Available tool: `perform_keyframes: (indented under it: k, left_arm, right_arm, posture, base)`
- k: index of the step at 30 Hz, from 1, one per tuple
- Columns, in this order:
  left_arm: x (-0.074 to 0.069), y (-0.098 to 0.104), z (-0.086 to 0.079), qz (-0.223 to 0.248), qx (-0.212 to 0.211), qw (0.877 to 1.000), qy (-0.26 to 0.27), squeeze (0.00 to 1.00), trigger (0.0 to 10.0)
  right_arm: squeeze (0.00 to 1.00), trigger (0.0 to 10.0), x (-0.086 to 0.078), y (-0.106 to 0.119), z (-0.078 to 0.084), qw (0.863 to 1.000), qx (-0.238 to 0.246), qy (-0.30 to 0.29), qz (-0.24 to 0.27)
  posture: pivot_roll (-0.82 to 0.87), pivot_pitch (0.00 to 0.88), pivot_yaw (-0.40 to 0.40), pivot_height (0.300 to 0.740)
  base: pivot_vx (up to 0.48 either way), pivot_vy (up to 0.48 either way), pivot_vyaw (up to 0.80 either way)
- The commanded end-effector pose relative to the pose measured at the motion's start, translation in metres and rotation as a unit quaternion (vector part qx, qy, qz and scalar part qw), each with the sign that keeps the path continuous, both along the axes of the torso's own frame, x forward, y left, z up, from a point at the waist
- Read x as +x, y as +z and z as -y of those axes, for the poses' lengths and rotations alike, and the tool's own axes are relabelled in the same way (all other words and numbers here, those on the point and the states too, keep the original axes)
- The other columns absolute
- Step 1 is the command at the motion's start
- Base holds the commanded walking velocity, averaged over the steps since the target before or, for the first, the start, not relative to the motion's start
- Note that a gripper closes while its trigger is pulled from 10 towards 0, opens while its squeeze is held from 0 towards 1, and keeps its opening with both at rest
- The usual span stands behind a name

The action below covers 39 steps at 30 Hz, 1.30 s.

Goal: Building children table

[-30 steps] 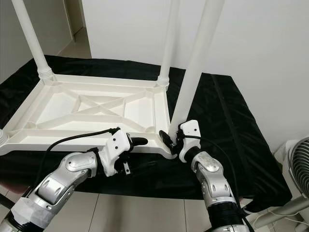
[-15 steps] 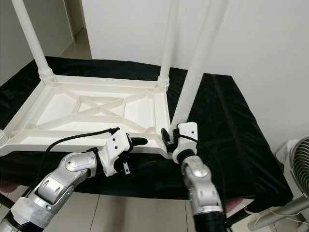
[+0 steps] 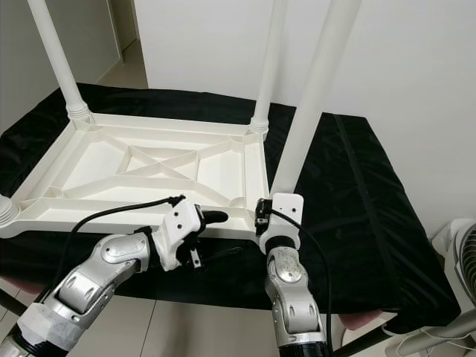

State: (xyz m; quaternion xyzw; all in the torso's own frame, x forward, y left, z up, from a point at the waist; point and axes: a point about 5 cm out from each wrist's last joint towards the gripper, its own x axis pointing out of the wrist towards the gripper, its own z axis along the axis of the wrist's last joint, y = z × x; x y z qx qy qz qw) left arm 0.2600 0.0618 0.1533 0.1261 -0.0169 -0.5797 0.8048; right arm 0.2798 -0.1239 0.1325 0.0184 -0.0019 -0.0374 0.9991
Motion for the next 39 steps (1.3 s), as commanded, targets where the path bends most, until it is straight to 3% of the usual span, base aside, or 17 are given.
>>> perform_keyframes:
  k: [1, 3, 4, 10, 11, 12, 17, 21, 22, 23, 28, 33, 34, 35, 36, 39]
  left_arm:
    - [-0.003, 0.0, 0.004, -0.001, 0.005, 0.999, -0.035, 0.0, 10.0]
    - [-0.003, 0.0, 0.004, -0.001, 0.004, 0.999, -0.035, 0.0, 10.0]
    - [-0.003, 0.0, 0.004, -0.001, 0.004, 0.999, -0.034, 0.0, 10.0]
    - [-0.004, 0.001, 0.004, 0.001, 0.002, 0.999, -0.034, 0.0, 10.0]
    - [-0.004, 0.001, 0.004, 0.001, 0.001, 0.999, -0.033, 0.0, 10.0]
    - [-0.003, 0.001, 0.005, 0.001, 0.0, 0.999, -0.032, 0.0, 10.0]
    - [-0.003, 0.002, 0.005, 0.002, -0.001, 1.0, -0.032, 0.0, 10.0]
    - [0.0, 0.005, 0.005, 0.004, -0.006, 1.0, -0.028, 0.0, 10.0]
    - [0.0, 0.005, 0.005, 0.004, -0.006, 1.0, -0.028, 0.0, 10.0]
    - [0.002, 0.006, 0.005, 0.005, -0.008, 1.0, -0.027, 0.0, 10.0]
    - [0.001, 0.005, 0.008, 0.004, -0.009, 0.999, -0.031, 0.0, 10.0]
    - [-0.001, 0.005, 0.011, 0.001, -0.011, 0.999, -0.034, 0.0, 10.0]
    - [-0.002, 0.005, 0.012, 0.0, -0.014, 0.999, -0.036, 0.0, 10.0]
    - [-0.002, 0.005, 0.012, 0.0, -0.014, 0.999, -0.036, 0.0, 10.0]
    - [-0.003, 0.006, 0.014, -0.001, -0.016, 0.999, -0.037, 0.0, 10.0]
    - [-0.003, 0.006, 0.014, -0.001, -0.017, 0.999, -0.037, 0.0, 10.0]
  right_arm:
    - [0.15, 10.0, -0.004, -0.006, 0.004, 0.999, 0.015, -0.04, -0.018]
    - [0.15, 10.0, -0.004, -0.006, 0.004, 0.999, 0.015, -0.041, -0.018]
    - [1.0, 10.0, -0.004, -0.004, 0.004, 0.999, 0.018, -0.038, -0.013]
    - [1.0, 10.0, -0.003, 0.003, 0.01, 1.0, 0.013, -0.019, 0.008]
    - [0.75, 10.0, -0.003, 0.004, 0.013, 1.0, 0.015, 0.016, 0.015]
    - [0.0, 10.0, -0.002, 0.005, 0.018, 0.999, -0.008, 0.043, 0.022]
    - [0.0, 10.0, -0.002, 0.005, 0.027, 0.997, -0.021, 0.077, 0.019]
    - [0.0, 10.0, 0.001, 0.006, 0.036, 0.977, -0.046, 0.209, 0.011]
    - [0.0, 10.0, 0.001, 0.006, 0.036, 0.977, -0.046, 0.209, 0.011]
    - [0.0, 10.0, 0.001, 0.006, 0.037, 0.966, -0.05, 0.254, 0.004]
    - [0.0, 10.0, 0.004, 0.001, 0.038, 0.947, -0.067, 0.315, -0.007]
    - [0.0, 10.0, 0.007, 0.0, 0.036, 0.94, -0.069, 0.333, -0.007]
    - [0.0, 4.1, 0.01, -0.001, 0.034, 0.937, -0.074, 0.341, -0.007]
    - [0.0, 4.1, 0.01, -0.001, 0.034, 0.937, -0.074, 0.341, -0.007]
    - [0.0, 0.0, 0.014, -0.005, 0.033, 0.933, -0.084, 0.35, -0.011]
    - [0.0, 0.0, 0.015, -0.005, 0.032, 0.931, -0.085, 0.355, -0.01]
  posture:
    - [-0.09, 0.0, -0.065, 0.74]
    - [-0.09, 0.0, -0.065, 0.74]
    - [-0.09, 0.0, -0.068, 0.74]
    - [-0.09, 0.0, -0.071, 0.74]
    - [-0.09, 0.0, -0.071, 0.74]
    - [-0.09, 0.0, -0.071, 0.74]
    - [-0.09, 0.0, -0.071, 0.74]
    - [-0.1, 0.0, -0.067, 0.74]
    - [-0.1, 0.0, -0.067, 0.74]
    - [-0.11, 0.0, -0.06, 0.74]
    - [-0.12, 0.0, -0.051, 0.74]
    - [-0.11, 0.0, -0.051, 0.74]
    - [-0.11, 0.0, -0.054, 0.74]
    - [-0.11, 0.0, -0.054, 0.74]
    - [-0.1, 0.0, -0.057, 0.74]
    - [-0.1, 0.0, -0.057, 0.74]
  base:
    - [0.0, 0.0, 0.0]
    - [0.0, 0.0, 0.0]
    - [0.0, 0.0, 0.0]
    - [0.0, 0.0, 0.0]
    - [0.0, 0.0, 0.0]
    - [0.0, 0.0, 0.0]
    - [0.0, 0.0, 0.0]
    - [0.0, 0.0, 0.0]
    - [0.0, 0.0, 0.0]
    - [0.0, 0.0, 0.0]
    - [0.0, 0.0, 0.0]
    - [0.0, 0.0, 0.0]
    - [0.0, 0.0, 0.0]
    - [0.0, 0.0, 0.0]
    - [0.0, 0.0, 0.0]
    - [0.0, 0.0, 0.0]
